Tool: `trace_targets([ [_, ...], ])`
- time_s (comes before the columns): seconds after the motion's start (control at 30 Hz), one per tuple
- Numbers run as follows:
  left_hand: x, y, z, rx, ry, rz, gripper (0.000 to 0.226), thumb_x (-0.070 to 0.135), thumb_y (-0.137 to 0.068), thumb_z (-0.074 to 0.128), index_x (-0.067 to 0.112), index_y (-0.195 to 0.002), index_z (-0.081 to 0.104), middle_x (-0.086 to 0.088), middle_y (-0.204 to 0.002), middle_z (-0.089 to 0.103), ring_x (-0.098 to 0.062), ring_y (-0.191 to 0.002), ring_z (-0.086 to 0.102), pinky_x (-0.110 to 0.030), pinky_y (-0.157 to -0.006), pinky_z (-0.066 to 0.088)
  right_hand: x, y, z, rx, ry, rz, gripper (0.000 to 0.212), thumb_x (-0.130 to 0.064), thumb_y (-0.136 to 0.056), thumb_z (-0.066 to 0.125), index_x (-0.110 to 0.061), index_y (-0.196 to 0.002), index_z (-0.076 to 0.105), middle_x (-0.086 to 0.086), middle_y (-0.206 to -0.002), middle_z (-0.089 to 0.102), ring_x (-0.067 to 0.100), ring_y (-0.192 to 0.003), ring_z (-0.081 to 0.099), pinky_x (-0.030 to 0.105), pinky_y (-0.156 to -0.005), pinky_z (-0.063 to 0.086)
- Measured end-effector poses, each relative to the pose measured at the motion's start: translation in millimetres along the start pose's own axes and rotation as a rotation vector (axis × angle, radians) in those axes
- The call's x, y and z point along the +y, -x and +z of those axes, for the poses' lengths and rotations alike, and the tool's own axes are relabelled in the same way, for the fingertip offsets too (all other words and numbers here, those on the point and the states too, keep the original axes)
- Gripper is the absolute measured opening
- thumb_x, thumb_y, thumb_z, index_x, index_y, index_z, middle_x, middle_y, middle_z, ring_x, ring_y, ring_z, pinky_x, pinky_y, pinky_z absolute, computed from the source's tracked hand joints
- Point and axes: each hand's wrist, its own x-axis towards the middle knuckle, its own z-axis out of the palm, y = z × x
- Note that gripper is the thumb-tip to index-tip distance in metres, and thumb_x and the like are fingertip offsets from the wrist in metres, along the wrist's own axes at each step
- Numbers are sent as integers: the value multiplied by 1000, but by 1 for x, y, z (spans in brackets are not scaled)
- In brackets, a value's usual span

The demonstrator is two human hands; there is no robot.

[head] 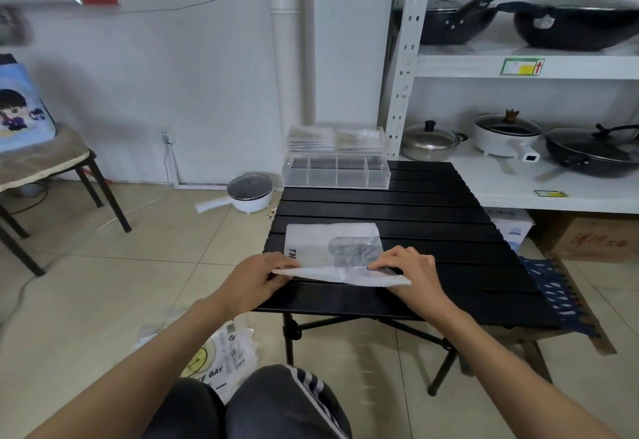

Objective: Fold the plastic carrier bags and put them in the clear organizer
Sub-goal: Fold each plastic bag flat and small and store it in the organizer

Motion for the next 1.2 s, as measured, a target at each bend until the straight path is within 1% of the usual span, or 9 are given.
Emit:
trace_targets([
  [0.17, -2, -24, 8, 54, 143, -223, 27, 0, -87, 58, 15, -105, 71, 1, -109, 65, -12, -94, 55, -20, -83, 42, -7, -3, 2, 13, -95, 197, 20, -20, -91, 58, -34, -85, 70, -12, -93, 57, 9, -90, 44, 33, -83, 24],
  [0.3, 2, -36, 12, 141, 253, -370, 27, 0, -89, 51, 17, -102, 68, 2, -96, 61, -17, -91, 55, -19, -75, 42, -15, -14, 5, 19, 13, 359, 21, -16, -90, 50, -29, -79, 62, -8, -86, 53, 14, -84, 48, 34, -79, 26],
  [0.4, 5, -36, 20, 187, 205, -439, 33, 4, -86, 58, 18, -116, 61, 5, -95, 58, -15, -90, 53, -23, -77, 39, -18, -20, 11, 62, 78, 446, 22, -26, -90, 51, -24, -68, 53, -5, -84, 53, 16, -78, 50, 35, -78, 28],
  [0.53, 10, -36, 30, 289, 155, -496, 19, 28, -91, 61, 24, -107, 51, 10, -82, 55, -14, -81, 54, -27, -69, 40, -20, -25, 20, 150, 61, 483, 41, -50, -90, 51, -24, -58, 50, -5, -80, 56, 18, -79, 55, 37, -77, 27],
  [0.63, 11, -35, 35, 359, 142, -494, 33, 22, -89, 64, 17, -118, 49, 12, -74, 54, -13, -75, 55, -29, -68, 45, -21, -26, 22, 159, 140, 482, 41, -54, -90, 49, -24, -62, 51, -4, -85, 55, 18, -80, 55, 36, -76, 27],
  [0.83, 11, -27, 43, 429, 11, -403, 24, 21, -86, 66, 17, -89, 42, 1, -82, 53, -16, -66, 54, -36, -60, 51, -21, -23, 27, 207, 224, 450, 35, -55, -86, 55, -23, -73, 56, -3, -91, 54, 17, -78, 54, 38, -78, 35],
  [0.97, 6, -26, 45, 374, -131, -312, 18, 21, -88, 64, 19, -103, 55, 2, -108, 44, -15, -79, 54, -30, -70, 54, -28, -21, 24, 252, 247, 411, 31, -51, -84, 62, -23, -88, 50, -4, -94, 49, 17, -85, 52, 38, -78, 35],
  [1.1, 9, -31, 45, 268, -380, -112, 37, 7, -78, 70, 17, -114, 66, -4, -123, 54, -24, -100, 58, -33, -80, 53, -44, -22, 26, 288, 320, 109, 27, -27, -84, 69, -24, -109, 59, -3, -106, 52, 16, -95, 50, 34, -85, 38],
  [1.2, 21, -34, 48, 164, -361, -1, 21, 13, -92, 54, 13, -110, 63, -1, -135, 47, -21, -113, 53, -35, -86, 53, -65, -23, 35, 174, 246, -106, 15, -16, -91, 62, -19, -105, 67, 0, -110, 57, 18, -100, 54, 35, -90, 42],
])
